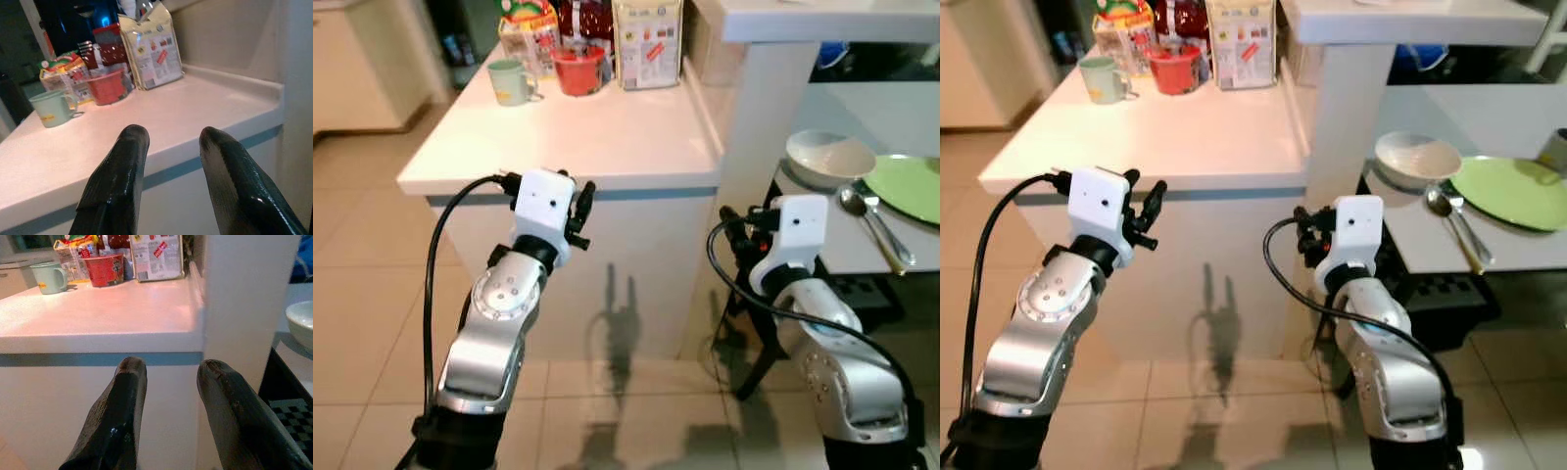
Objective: Setting the table
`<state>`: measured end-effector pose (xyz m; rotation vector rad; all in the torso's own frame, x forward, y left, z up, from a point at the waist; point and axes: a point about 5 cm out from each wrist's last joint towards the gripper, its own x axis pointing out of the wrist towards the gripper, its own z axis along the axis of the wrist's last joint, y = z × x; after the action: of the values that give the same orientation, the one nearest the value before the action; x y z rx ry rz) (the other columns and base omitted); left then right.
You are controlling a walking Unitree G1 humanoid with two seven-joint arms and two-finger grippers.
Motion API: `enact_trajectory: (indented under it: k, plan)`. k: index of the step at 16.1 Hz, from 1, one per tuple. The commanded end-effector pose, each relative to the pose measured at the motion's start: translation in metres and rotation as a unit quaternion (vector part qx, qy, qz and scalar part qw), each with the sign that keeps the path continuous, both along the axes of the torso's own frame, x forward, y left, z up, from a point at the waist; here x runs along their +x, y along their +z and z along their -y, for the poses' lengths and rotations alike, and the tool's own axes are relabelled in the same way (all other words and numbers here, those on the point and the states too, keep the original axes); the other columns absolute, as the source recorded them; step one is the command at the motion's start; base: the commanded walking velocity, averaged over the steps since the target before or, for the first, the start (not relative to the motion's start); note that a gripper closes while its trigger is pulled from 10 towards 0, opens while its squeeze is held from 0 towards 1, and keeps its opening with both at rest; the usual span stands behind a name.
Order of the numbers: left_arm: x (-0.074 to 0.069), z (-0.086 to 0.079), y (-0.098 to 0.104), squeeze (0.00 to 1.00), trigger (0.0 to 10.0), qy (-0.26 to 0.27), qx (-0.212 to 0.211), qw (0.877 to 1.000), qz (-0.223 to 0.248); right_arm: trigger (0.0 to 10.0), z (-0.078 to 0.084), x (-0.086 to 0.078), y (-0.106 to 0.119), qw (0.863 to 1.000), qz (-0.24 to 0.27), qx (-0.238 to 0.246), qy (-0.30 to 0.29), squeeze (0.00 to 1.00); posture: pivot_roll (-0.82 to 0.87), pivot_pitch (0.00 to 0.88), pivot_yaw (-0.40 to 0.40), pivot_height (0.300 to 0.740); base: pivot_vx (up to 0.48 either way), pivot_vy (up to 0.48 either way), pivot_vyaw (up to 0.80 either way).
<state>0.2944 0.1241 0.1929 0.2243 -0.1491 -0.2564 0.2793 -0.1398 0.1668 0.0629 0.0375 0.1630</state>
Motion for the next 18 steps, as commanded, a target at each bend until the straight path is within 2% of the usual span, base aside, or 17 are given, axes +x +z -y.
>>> enact_trajectory:
  k: [1, 2, 4, 7, 11, 14, 18]
  plan:
    - [0.001, -0.008, 0.002, 0.0, 10.0, 0.02, 0.006, 1.0, 0.007, 10.0, -0.005, 0.001, 0.004, 1.0, 0.01, 0.001, 0.011, 0.0, 0.01, 0.0, 0.005, 0.74, 0.0, 0.465, 0.0]
    - [0.002, -0.009, 0.004, 0.0, 10.0, 0.028, 0.01, 0.999, 0.016, 10.0, -0.005, 0.002, 0.004, 1.0, 0.011, -0.001, 0.011, 0.0, 0.01, 0.0, 0.005, 0.74, 0.0, 0.289, 0.0]
    - [0.005, -0.01, 0.005, 0.0, 10.0, 0.042, 0.042, 0.998, 0.023, 10.0, -0.004, 0.003, 0.005, 1.0, 0.014, -0.002, 0.008, 0.0, 0.01, 0.0, 0.005, 0.74, 0.0, -0.48, 0.0]
    - [0.008, -0.017, 0.007, 0.0, 10.0, 0.076, 0.02, 0.997, 0.023, 10.0, -0.001, 0.007, 0.009, 1.0, 0.023, 0.001, -0.003, 0.0, 0.01, 0.0, -0.002, 0.74, 0.0, -0.16, 0.0]
    - [0.012, -0.016, 0.017, 0.0, 10.0, 0.067, -0.005, 0.997, 0.037, 10.0, 0.002, 0.014, 0.02, 0.998, 0.049, -0.003, -0.028, 0.0, 0.01, 0.0, 0.0, 0.74, 0.0, 0.0, 0.0]
    - [0.012, -0.012, 0.02, 0.0, 10.0, 0.054, -0.009, 0.998, 0.043, 10.0, 0.011, 0.018, 0.029, 0.996, 0.067, 0.001, -0.06, 0.0, 0.01, 0.0, 0.004, 0.74, 0.347, 0.0, 0.0]
    - [0.012, -0.01, 0.024, 0.0, 10.0, 0.042, -0.014, 0.998, 0.047, 10.0, 0.014, 0.02, 0.032, 0.995, 0.077, 0.0, -0.069, 0.0, 0.01, 0.0, 0.008, 0.74, 0.444, 0.0, 0.11]
